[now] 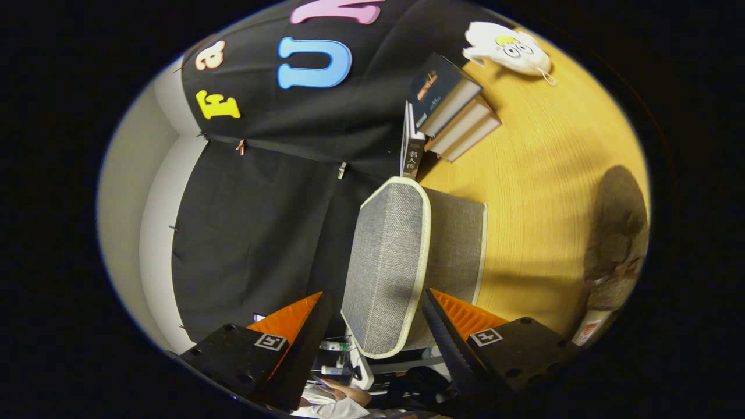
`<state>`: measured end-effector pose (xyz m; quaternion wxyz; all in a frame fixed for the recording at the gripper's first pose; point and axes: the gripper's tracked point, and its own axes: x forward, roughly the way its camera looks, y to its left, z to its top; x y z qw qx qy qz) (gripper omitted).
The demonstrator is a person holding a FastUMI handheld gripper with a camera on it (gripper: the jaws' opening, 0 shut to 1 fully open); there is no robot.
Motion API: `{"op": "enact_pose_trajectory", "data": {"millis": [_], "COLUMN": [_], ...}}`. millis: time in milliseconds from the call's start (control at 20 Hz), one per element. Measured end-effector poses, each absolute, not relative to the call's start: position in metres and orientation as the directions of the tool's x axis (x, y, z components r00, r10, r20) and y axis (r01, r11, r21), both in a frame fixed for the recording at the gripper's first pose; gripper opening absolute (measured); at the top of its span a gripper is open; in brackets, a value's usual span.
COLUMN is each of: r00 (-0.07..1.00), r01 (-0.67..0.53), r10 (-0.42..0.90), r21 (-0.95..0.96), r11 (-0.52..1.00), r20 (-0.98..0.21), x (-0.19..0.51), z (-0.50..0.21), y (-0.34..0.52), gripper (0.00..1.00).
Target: Open the storage box then place both shoes into the box .Put the left shoe in first, then the right shoe, with the right side of both shoes facing outward in a uniform manner.
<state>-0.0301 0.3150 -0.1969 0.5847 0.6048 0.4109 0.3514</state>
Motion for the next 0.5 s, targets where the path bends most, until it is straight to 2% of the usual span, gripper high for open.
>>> {"op": "enact_pose_trajectory", "data": {"millis": [200,500], "r00": [0.375,0.348], "r01": [0.132,0.243], "r10": [0.926,0.937], "r21": [0.991,0.963], "r11": [-0.002,-0.118], "r20": [-0.048,0.027], "x": [-0.040,-0.042], "z": [-0.213,-0.214], "y": [0.337,0.360], "gripper": [0.98,0.95]}}
